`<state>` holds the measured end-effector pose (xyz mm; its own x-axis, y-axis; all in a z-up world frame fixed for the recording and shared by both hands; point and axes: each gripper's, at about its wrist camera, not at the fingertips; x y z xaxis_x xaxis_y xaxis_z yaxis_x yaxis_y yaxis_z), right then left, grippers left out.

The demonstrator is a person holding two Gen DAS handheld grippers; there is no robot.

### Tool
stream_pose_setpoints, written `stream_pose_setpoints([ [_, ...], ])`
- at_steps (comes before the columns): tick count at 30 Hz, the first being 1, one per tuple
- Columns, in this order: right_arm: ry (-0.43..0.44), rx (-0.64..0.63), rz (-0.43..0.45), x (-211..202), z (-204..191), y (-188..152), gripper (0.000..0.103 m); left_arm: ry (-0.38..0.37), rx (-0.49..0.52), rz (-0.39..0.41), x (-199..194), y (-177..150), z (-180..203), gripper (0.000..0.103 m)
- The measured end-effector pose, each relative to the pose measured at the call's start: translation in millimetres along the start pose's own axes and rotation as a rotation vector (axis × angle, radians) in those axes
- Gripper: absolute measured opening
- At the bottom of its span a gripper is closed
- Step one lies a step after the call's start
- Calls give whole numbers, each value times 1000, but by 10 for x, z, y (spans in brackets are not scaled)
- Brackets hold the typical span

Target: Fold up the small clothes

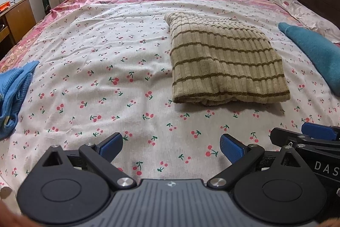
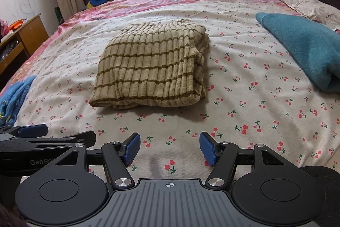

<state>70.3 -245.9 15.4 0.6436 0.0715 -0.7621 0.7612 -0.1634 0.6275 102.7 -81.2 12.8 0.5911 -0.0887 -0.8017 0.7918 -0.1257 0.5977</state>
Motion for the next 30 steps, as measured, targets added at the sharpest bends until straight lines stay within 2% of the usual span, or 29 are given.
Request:
stream_pose_setpoints([
  [25,-43,-45,19,-15,-53,-30,63,12,13,-3,13,-35,8,103],
  [30,-71,-70,33,-16,-81,-42,66,18,17,-5,20,-53,9,103],
])
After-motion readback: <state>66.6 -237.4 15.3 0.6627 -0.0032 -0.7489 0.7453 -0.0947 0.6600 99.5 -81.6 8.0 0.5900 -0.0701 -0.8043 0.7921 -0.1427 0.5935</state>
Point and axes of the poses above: each gripper's, at about its wrist camera, not at the fingertips, and x roughly the way its jaws point, z to its right, y to its top, and after that the axes turned 3 degrees about -z, right-handed
